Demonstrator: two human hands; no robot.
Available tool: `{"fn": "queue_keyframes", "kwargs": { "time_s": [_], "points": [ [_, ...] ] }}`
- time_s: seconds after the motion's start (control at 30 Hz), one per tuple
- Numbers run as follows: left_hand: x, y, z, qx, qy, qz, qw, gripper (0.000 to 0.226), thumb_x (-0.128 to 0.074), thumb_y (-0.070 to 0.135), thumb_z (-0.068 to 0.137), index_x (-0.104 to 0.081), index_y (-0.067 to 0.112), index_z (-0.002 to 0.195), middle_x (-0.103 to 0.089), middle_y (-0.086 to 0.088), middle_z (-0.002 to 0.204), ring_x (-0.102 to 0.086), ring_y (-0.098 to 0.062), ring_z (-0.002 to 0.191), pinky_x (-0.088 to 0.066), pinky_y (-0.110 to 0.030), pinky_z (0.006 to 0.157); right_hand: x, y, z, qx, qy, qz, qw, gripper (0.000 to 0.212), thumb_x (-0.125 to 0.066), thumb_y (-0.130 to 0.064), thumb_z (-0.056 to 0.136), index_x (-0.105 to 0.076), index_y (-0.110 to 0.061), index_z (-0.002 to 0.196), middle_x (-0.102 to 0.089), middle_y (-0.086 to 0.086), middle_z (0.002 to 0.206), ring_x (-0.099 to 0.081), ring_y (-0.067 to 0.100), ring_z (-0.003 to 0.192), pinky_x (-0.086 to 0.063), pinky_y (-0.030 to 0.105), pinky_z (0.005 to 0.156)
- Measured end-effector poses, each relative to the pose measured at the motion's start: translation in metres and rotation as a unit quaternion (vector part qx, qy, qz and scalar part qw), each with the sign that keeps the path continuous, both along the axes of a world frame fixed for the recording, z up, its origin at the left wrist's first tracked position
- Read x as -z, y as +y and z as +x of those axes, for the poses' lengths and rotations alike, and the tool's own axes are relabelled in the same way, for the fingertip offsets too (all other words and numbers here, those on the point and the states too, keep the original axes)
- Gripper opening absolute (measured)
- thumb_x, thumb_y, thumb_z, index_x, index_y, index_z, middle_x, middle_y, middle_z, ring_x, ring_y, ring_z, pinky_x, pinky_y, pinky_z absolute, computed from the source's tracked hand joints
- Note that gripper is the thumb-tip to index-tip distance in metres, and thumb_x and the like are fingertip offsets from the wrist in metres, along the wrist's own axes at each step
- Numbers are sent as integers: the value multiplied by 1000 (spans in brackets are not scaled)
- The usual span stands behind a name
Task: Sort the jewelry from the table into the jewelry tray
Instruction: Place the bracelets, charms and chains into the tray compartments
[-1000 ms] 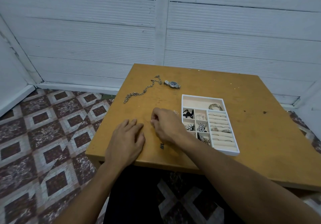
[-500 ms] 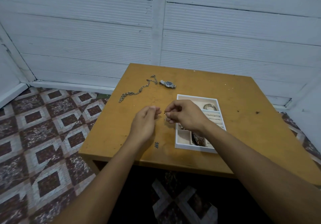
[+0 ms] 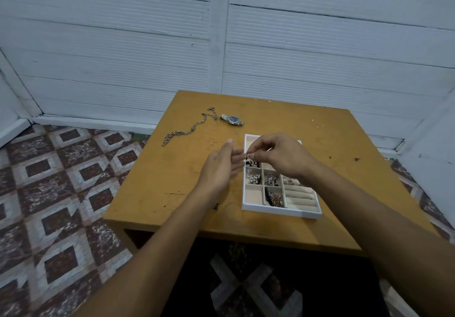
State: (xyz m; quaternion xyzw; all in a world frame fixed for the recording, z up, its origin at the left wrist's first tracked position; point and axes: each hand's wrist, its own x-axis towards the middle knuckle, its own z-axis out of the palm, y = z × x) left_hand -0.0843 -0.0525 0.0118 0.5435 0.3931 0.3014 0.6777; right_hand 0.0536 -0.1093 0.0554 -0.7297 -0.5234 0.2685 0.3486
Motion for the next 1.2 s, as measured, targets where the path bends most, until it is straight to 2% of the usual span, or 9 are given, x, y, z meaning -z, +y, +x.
{"fn": "queue_keyframes", "kwargs": {
  "time_s": [0.1, 0.23, 0.3, 0.43, 0.57, 0.7, 0.87, 1.03, 1.2],
  "points": [
    [0, -1, 5, 11, -24, -24, 999, 52, -31, 45, 101, -60, 7, 122, -66, -8, 111, -65, -19, 104, -49, -35, 98, 1, 1, 3, 11, -3, -2, 1000, 2, -70, -14, 85, -72, -13, 86, -62, -2, 68, -55, 17, 68, -48, 37, 68],
    [-2, -4, 9, 8, -50, -69, 996, 50, -34, 45, 100, -60, 6, 117, -66, -13, 112, -67, -22, 95, -53, -37, 92, 2, 0, 6, 25, -19, 3, 1000, 2, -70, -14, 86, -71, -12, 86, -55, -5, 62, -51, 12, 61, -43, 30, 62],
    [-3, -5, 9, 17, -48, -81, 995, 51, -34, 45, 100, -57, 5, 120, -63, -15, 118, -65, -25, 101, -52, -38, 94, 2, -1, 6, 27, -27, 9, 999, 2, -69, -13, 86, -70, -13, 86, -56, -4, 65, -50, 11, 61, -42, 26, 60],
    [-5, -6, 7, 39, -54, -106, 992, 52, -33, 44, 101, -53, 2, 123, -61, -17, 122, -64, -25, 102, -50, -38, 95, 4, -4, 7, 30, -21, 13, 999, 3, -68, -14, 86, -71, -14, 85, -60, 3, 73, -52, 15, 65, -45, 31, 60],
    [-4, -7, 3, 46, -57, -129, 989, 55, -34, 44, 101, -54, -1, 125, -61, -21, 123, -64, -28, 103, -51, -38, 94, 12, -8, 8, 37, -19, 10, 999, 7, -70, -15, 84, -71, -20, 80, -59, -4, 67, -51, 9, 59, -44, 28, 60],
    [-1, -10, -3, 53, -49, -127, 989, 56, -33, 44, 101, -53, -1, 126, -58, -23, 125, -63, -29, 109, -49, -39, 97, 18, -15, 4, 31, -1, 12, 999, 8, -69, -10, 83, -72, -17, 81, -57, -8, 63, -47, 1, 53, -41, 20, 57],
    [-4, -16, -10, 47, -30, -114, 992, 49, -36, 42, 101, -58, 1, 115, -64, -20, 115, -67, -26, 97, -53, -37, 90, 25, -25, -1, 29, -5, 4, 1000, 10, -68, -9, 83, -71, -17, 79, -59, -10, 63, -48, -4, 52, -38, 16, 55],
    [-5, -24, -19, 75, 10, -81, 994, 43, -41, 40, 100, -61, 4, 111, -71, -13, 100, -70, -24, 92, -55, -37, 89, 31, -39, -7, 18, 20, -14, 1000, 9, -67, -8, 84, -71, -15, 80, -59, -9, 61, -47, -2, 48, -37, 13, 51],
    [-5, -25, -24, 95, 61, -35, 993, 34, -51, 35, 97, -61, 9, 116, -71, -10, 103, -71, -19, 91, -56, -34, 88, 34, -49, -7, 11, 24, -29, 999, 6, -69, -13, 85, -72, -15, 81, -61, -7, 62, -48, 0, 48, -36, 10, 48]
  ]
}}
